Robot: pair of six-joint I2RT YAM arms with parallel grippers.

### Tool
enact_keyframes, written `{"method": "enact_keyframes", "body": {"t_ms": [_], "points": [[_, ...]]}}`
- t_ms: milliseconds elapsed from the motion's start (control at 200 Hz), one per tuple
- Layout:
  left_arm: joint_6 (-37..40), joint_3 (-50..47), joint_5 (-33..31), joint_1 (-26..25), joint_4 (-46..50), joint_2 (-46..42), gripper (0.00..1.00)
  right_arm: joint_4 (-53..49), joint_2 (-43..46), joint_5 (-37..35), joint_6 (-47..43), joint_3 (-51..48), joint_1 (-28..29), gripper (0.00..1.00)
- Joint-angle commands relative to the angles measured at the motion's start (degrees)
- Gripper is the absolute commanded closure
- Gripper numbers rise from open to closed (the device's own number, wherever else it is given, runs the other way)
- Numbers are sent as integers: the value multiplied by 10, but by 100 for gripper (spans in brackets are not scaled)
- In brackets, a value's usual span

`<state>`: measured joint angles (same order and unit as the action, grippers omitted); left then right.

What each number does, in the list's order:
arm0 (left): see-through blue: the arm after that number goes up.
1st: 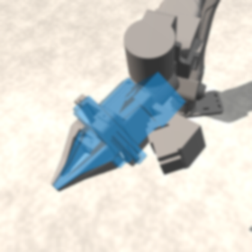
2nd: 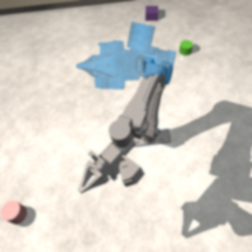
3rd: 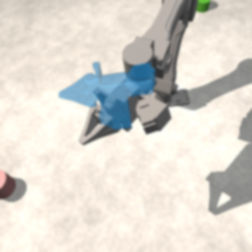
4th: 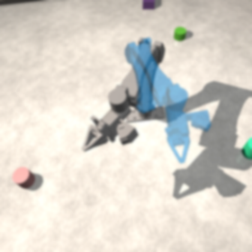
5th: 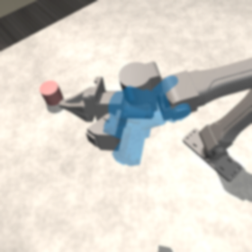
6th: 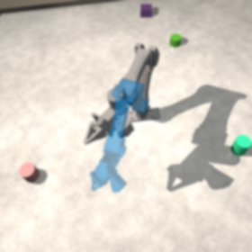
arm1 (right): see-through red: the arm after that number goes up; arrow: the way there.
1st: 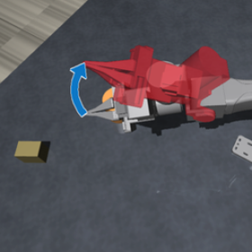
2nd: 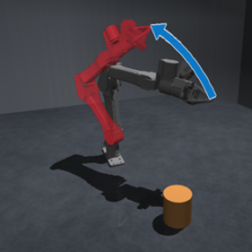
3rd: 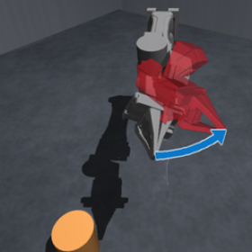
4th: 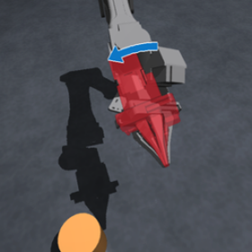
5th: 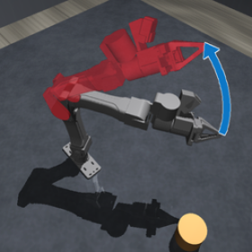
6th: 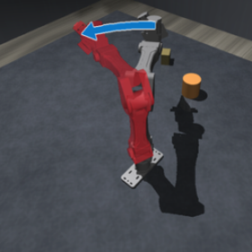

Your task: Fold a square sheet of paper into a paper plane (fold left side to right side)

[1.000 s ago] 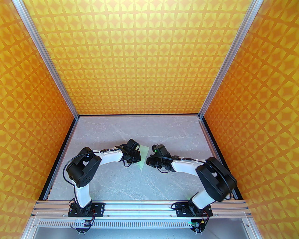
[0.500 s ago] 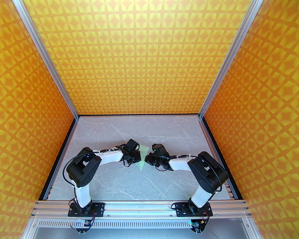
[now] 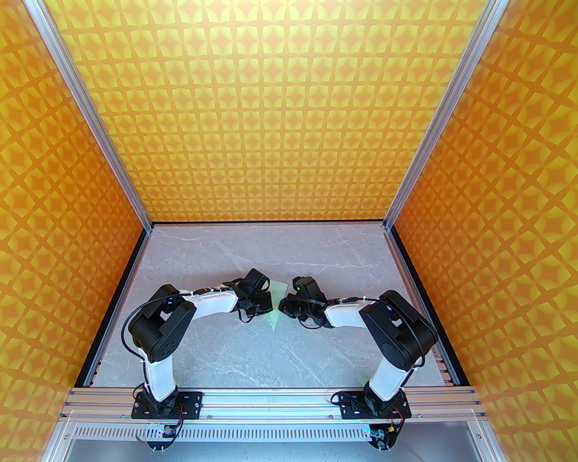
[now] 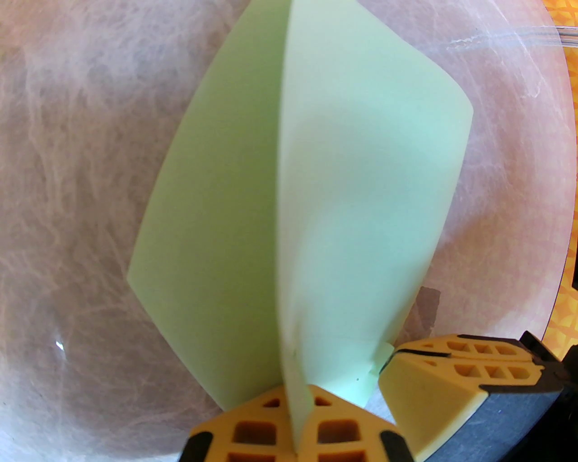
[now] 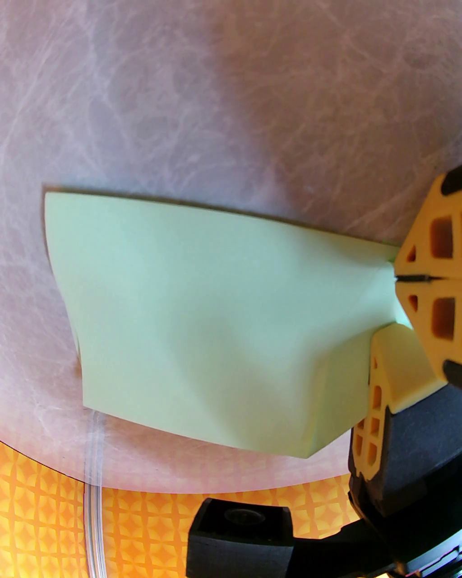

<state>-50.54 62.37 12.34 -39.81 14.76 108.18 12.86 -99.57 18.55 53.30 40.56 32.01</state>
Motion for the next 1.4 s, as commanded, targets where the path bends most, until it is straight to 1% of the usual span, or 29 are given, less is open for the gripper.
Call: {"method": "enact_keyframes", "body": {"t_ms": [0, 140, 270, 435, 565, 830, 1045, 1150, 1275, 1395], "points": [[4, -2, -10, -3, 11, -1, 100, -25, 46, -30, -19, -2, -2, 100], [4, -1, -10, -3, 11, 1, 100, -38, 66, -17, -44, 4, -2, 100], [4, -2, -10, -3, 10, 1, 100, -32, 39, 16, -47, 20, -2, 100], [4, -3, -10, -4, 10, 0, 100, -13, 4, 29, -33, 26, -2, 100], [5, -2, -10, -4, 10, 0, 100, -5, -14, 26, -30, 25, -2, 100], [8, -1, -9, -4, 11, -5, 100, -75, -36, -5, -49, 39, -2, 100], [18, 4, -9, 3, 22, -35, 83, -104, -39, -15, -61, 44, -2, 100], [23, 3, -9, 11, 21, -53, 80, -107, -42, -14, -62, 45, -2, 100], [27, -4, -9, 15, -2, -68, 79, -105, -46, -11, -62, 47, -2, 100], [28, -6, 17, 15, -39, -61, 80, -106, -48, -11, -63, 47, -2, 100]]}}
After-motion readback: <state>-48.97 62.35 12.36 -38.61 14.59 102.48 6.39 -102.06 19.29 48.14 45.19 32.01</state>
